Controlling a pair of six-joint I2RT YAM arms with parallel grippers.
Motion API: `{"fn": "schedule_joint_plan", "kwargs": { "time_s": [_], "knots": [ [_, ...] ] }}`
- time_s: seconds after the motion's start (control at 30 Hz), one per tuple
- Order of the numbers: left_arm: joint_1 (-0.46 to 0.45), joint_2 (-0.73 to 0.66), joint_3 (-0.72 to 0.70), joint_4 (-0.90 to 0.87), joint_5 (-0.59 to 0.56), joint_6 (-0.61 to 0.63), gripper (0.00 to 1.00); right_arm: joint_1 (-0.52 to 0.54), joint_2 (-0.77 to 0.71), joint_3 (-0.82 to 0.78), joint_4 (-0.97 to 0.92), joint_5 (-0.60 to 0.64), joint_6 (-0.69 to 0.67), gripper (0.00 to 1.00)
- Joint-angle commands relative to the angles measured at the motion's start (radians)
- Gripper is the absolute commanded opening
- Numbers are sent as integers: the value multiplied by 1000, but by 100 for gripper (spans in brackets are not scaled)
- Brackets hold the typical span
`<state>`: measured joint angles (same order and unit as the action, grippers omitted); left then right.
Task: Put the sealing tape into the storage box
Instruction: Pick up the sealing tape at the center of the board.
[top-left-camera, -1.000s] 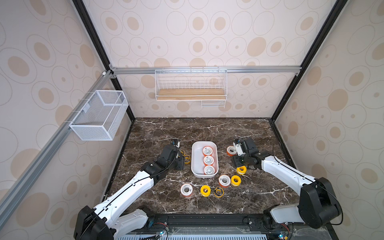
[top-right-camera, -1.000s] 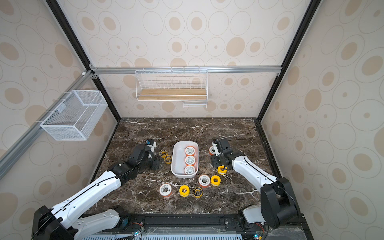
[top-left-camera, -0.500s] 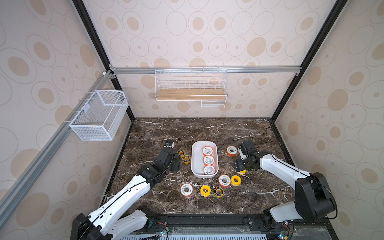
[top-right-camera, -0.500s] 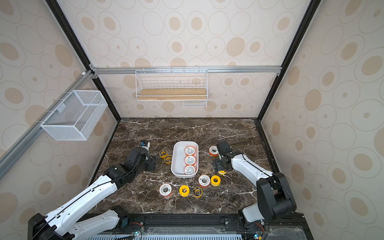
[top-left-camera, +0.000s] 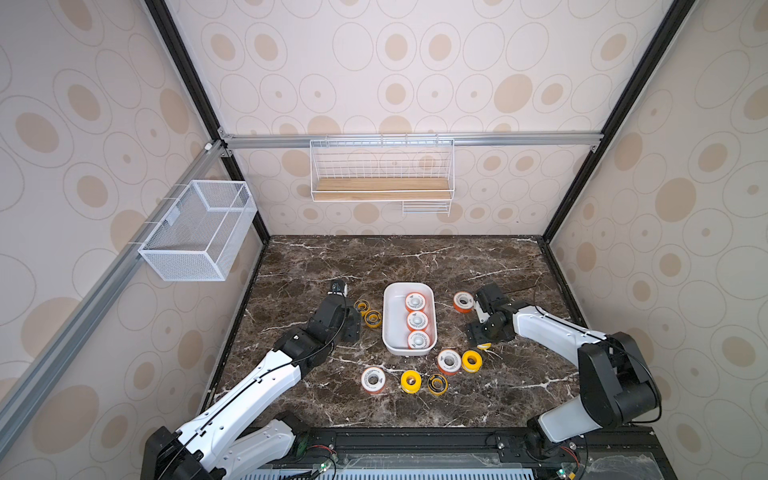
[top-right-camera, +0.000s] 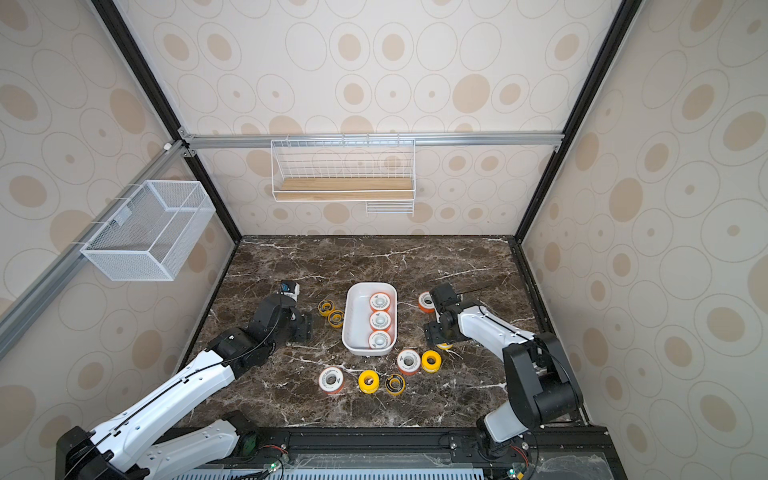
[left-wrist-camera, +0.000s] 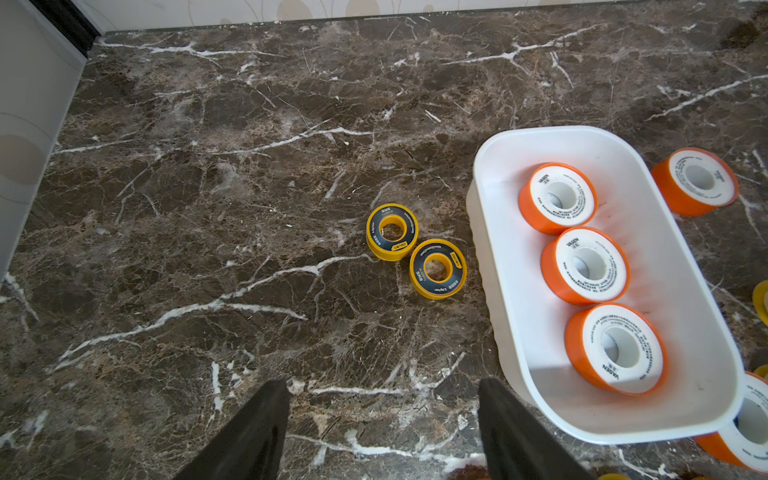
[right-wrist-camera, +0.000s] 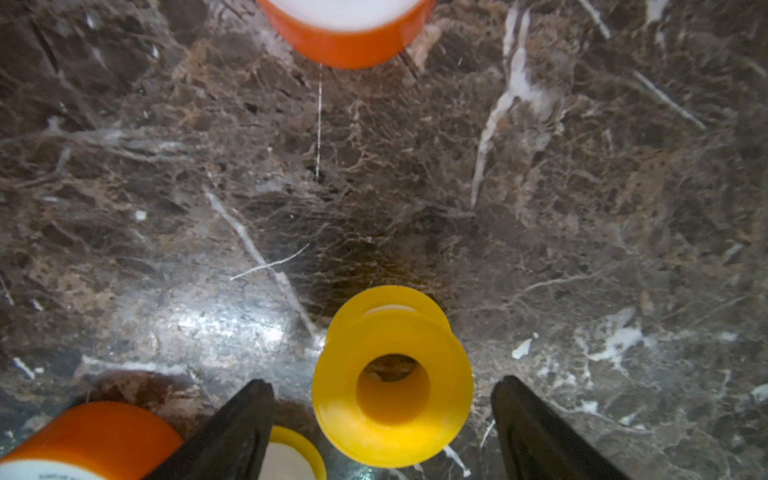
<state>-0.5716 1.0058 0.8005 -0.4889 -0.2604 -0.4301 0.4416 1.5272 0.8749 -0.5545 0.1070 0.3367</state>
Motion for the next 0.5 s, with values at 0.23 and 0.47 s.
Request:
{"fn": "schedule_joint_plan", "kwargs": {
  "time_s": [0.23,0.47],
  "knots": [
    [6,15,3,-11,-11,-2,78,-4,28,-21,16,8,35,85],
    [6,21,2,-10,-5,-2,78,-3,51,-26,34,-6,35,79]
  ]
}}
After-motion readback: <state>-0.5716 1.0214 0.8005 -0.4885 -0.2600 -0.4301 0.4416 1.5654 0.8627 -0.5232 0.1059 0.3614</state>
